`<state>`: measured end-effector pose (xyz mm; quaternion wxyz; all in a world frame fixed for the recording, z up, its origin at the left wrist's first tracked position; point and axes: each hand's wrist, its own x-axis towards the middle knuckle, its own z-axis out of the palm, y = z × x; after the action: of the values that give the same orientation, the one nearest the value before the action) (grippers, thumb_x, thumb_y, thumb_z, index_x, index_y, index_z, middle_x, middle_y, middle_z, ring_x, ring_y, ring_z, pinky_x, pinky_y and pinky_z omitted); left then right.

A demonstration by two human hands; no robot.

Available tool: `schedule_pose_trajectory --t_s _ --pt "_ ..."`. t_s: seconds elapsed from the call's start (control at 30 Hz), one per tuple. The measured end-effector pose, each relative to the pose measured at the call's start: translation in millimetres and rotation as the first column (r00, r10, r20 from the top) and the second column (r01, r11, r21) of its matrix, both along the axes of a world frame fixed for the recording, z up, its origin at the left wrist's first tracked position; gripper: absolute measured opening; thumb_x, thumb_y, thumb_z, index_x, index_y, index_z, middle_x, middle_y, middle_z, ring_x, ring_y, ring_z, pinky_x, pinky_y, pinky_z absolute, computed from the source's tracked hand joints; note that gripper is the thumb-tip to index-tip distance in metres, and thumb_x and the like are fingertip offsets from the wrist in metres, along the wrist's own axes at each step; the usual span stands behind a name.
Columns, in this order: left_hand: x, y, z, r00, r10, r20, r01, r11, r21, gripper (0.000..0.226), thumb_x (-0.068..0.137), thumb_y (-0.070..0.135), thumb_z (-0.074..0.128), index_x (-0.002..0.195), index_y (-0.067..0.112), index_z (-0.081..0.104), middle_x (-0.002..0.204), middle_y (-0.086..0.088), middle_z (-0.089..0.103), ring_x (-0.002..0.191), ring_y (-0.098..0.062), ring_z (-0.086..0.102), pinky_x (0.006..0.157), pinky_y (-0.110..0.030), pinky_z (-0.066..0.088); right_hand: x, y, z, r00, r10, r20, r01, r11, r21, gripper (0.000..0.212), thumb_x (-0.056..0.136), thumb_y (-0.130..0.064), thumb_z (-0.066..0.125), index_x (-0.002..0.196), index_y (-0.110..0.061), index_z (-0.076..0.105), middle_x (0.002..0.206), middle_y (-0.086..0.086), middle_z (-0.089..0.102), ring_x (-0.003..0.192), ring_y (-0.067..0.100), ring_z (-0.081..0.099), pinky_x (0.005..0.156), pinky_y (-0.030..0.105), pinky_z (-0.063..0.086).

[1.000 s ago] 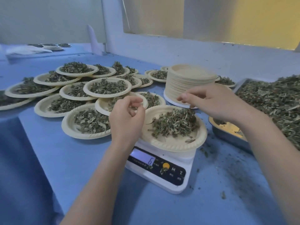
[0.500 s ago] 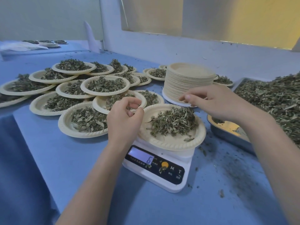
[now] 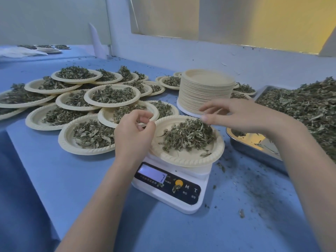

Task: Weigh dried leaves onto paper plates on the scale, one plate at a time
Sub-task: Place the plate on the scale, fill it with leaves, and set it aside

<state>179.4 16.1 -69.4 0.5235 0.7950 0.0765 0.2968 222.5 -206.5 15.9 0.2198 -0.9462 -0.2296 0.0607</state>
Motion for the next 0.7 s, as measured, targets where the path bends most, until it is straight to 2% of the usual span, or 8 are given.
schedule_pose_trajectory --t_s 0.07,0.13,0.27,0.37,0.43,0.5,0.6,0.7 --pt "0 1 0 0.998 0.005 -0.060 -0.004 1.000 0.020 0.016 0.084 0.018 0.058 0.097 0.025 0.064 0.087 0.009 0.060 0.062 -0.002 0.048 0.065 -0.025 0.039 -1 -10 2 0.981 0.034 -0.191 -0.046 0.997 -0.059 0.089 0.055 -0.081 0.064 0.134 -0.055 0.033 0.122 -0.029 0.044 0.110 -0.013 0.045 0.084 0.018 0.038" --pt "1 2 -1 0.990 -0.002 -0.139 0.008 0.999 0.042 0.013 0.087 0.022 0.055 0.098 0.023 0.062 0.085 0.009 0.061 0.068 -0.004 0.053 0.061 -0.025 0.040 -1 -18 3 0.950 0.058 -0.307 -0.099 0.988 -0.118 0.117 0.035 -0.075 0.073 0.137 -0.061 0.018 0.121 -0.039 0.035 0.104 -0.026 0.035 0.083 0.014 0.037" --pt "1 0 -4 0.975 0.006 -0.223 0.012 0.997 0.080 0.014 0.090 0.027 0.050 0.094 0.023 0.064 0.070 0.011 0.057 0.063 -0.001 0.050 0.051 -0.019 0.034 3 -18 -6 0.949 0.036 -0.314 -0.137 0.943 -0.304 0.140 0.029 -0.072 0.083 0.142 -0.057 0.003 0.141 -0.030 0.023 0.131 -0.007 0.021 0.108 0.026 0.024" --pt "2 -2 -5 0.975 0.032 -0.220 -0.012 0.996 0.090 0.017 0.091 0.025 0.049 0.091 0.022 0.065 0.061 0.014 0.054 0.058 0.001 0.049 0.047 -0.009 0.036 6 -14 -12 0.966 0.045 -0.255 -0.117 0.955 -0.271 0.133 0.036 -0.063 0.082 0.146 -0.050 0.008 0.148 -0.026 0.022 0.122 -0.013 0.027 0.099 0.019 0.024" --pt "2 -2 -4 0.977 0.043 -0.207 -0.025 0.996 0.087 0.018 0.091 0.023 0.048 0.088 0.021 0.066 0.051 0.015 0.050 0.053 0.003 0.048 0.047 -0.008 0.036 7 -15 -13 0.974 0.078 -0.212 -0.123 0.970 -0.208 0.126 0.039 -0.060 0.082 0.146 -0.048 0.016 0.144 -0.026 0.030 0.085 -0.034 0.034 0.082 0.010 0.031" --pt "2 -1 -2 0.981 0.048 -0.186 -0.035 0.997 0.072 0.019 0.091 0.022 0.048 0.087 0.020 0.067 0.048 0.015 0.046 0.052 0.002 0.047 0.048 -0.011 0.033 7 -15 -12 0.980 0.108 -0.169 -0.132 0.982 -0.136 0.117 0.043 -0.054 0.084 0.143 -0.048 0.024 0.129 -0.029 0.039 0.073 -0.037 0.038 0.072 0.005 0.030" --pt "-1 5 5 0.989 0.064 -0.135 -0.062 0.998 0.020 0.018 0.091 0.024 0.050 0.084 0.023 0.067 0.047 0.016 0.047 0.054 0.001 0.047 0.056 -0.018 0.035 7 -13 -9 0.987 0.085 -0.138 -0.081 0.996 0.035 0.101 0.053 -0.033 0.090 0.135 -0.048 0.033 0.119 -0.024 0.054 0.096 -0.020 0.053 0.082 0.009 0.042" --pt "-6 14 16 0.991 0.077 -0.106 -0.079 0.997 -0.017 0.017 0.092 0.027 0.052 0.081 0.026 0.065 0.046 0.017 0.052 0.050 0.000 0.048 0.053 -0.021 0.039 6 -9 -7 0.996 -0.003 -0.086 0.019 0.982 0.186 0.083 0.063 -0.019 0.087 0.134 -0.033 0.047 0.097 -0.015 0.072 0.072 -0.011 0.064 0.059 0.009 0.044"
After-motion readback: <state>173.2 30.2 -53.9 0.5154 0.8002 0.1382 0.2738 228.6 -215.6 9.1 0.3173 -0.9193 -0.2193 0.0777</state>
